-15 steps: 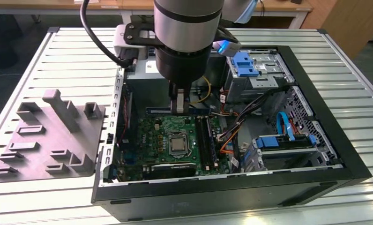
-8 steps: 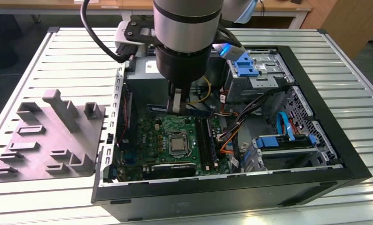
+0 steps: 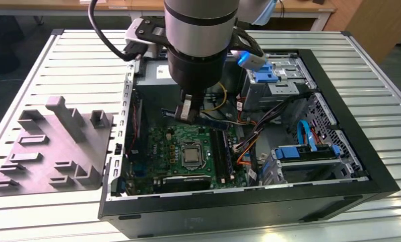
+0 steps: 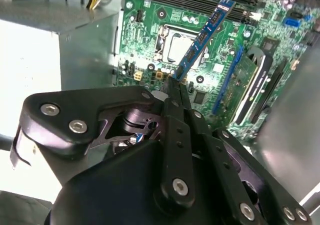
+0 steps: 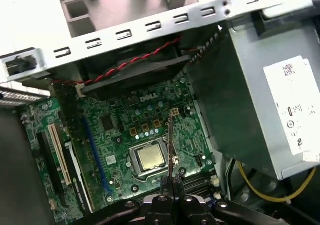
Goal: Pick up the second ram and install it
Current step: 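Insert the second ram into the second slot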
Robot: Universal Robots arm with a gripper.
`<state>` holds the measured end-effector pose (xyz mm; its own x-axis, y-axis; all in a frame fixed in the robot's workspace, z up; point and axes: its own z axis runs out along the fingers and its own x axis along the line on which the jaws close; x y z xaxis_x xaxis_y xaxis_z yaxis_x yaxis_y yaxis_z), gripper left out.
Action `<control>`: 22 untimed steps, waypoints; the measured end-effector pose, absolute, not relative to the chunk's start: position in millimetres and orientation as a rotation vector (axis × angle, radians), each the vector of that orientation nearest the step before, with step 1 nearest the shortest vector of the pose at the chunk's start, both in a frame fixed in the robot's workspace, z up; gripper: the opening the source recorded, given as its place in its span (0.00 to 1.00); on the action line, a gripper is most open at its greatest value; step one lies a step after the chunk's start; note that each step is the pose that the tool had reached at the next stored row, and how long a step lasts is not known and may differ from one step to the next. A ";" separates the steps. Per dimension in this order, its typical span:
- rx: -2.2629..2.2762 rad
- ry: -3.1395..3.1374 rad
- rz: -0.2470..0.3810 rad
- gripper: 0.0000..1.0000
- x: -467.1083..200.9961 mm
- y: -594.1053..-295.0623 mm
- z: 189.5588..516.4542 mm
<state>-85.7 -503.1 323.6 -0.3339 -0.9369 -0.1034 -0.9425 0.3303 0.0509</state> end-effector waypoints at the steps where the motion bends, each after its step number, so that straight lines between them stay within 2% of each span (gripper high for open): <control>1: -1.757 2.532 0.156 0.11 -85.7 -503.1 323.6; 22: -1.238 2.803 0.136 0.11 -85.8 -503.1 321.5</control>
<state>-85.8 -503.1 321.5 -0.6719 -0.7334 -0.1034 -0.7399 0.6708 0.0508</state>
